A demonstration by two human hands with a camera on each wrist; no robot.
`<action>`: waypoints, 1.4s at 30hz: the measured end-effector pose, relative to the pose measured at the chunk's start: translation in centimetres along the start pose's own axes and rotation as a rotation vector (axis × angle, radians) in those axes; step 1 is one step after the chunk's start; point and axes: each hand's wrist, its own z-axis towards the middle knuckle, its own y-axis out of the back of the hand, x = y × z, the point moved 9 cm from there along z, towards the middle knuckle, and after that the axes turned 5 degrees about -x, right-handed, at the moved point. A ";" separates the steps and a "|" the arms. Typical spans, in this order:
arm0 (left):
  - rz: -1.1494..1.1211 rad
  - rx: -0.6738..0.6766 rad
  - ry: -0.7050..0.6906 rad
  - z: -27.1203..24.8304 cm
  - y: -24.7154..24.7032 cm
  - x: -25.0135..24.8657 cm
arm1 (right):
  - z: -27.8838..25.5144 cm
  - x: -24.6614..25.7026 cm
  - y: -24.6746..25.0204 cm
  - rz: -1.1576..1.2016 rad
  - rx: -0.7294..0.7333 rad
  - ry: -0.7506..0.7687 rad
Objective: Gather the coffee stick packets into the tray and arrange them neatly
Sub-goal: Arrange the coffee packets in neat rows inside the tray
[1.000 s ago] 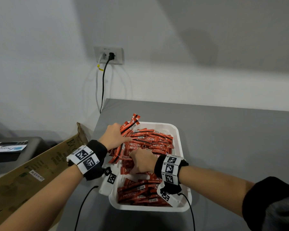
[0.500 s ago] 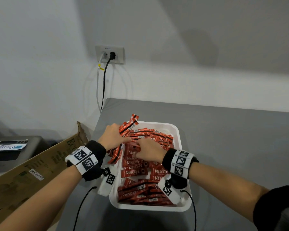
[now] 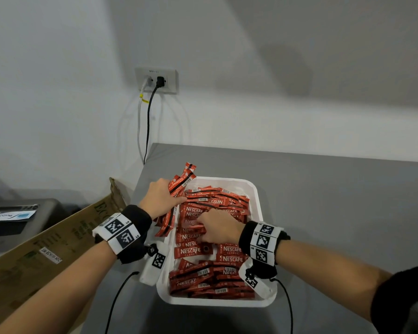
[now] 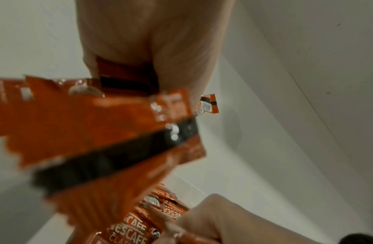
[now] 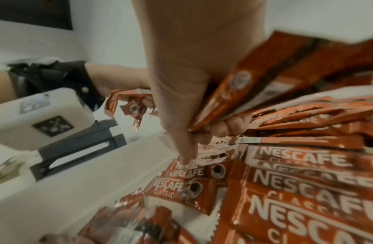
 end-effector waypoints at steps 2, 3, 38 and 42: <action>-0.010 0.008 0.009 0.0 -0.1 0.0 | 0.4 0.7 -0.4 -0.081 0.023 0.012; -0.016 0.010 0.010 0.0 -0.1 0.0 | 0.5 0.9 -0.5 -0.108 0.034 0.010; -0.002 0.022 -0.008 -0.3 0.1 -0.2 | 2.4 2.0 -0.5 -0.039 0.014 0.007; -0.001 0.019 -0.005 -0.5 0.2 -0.2 | 2.5 2.0 -0.5 -0.031 0.018 0.001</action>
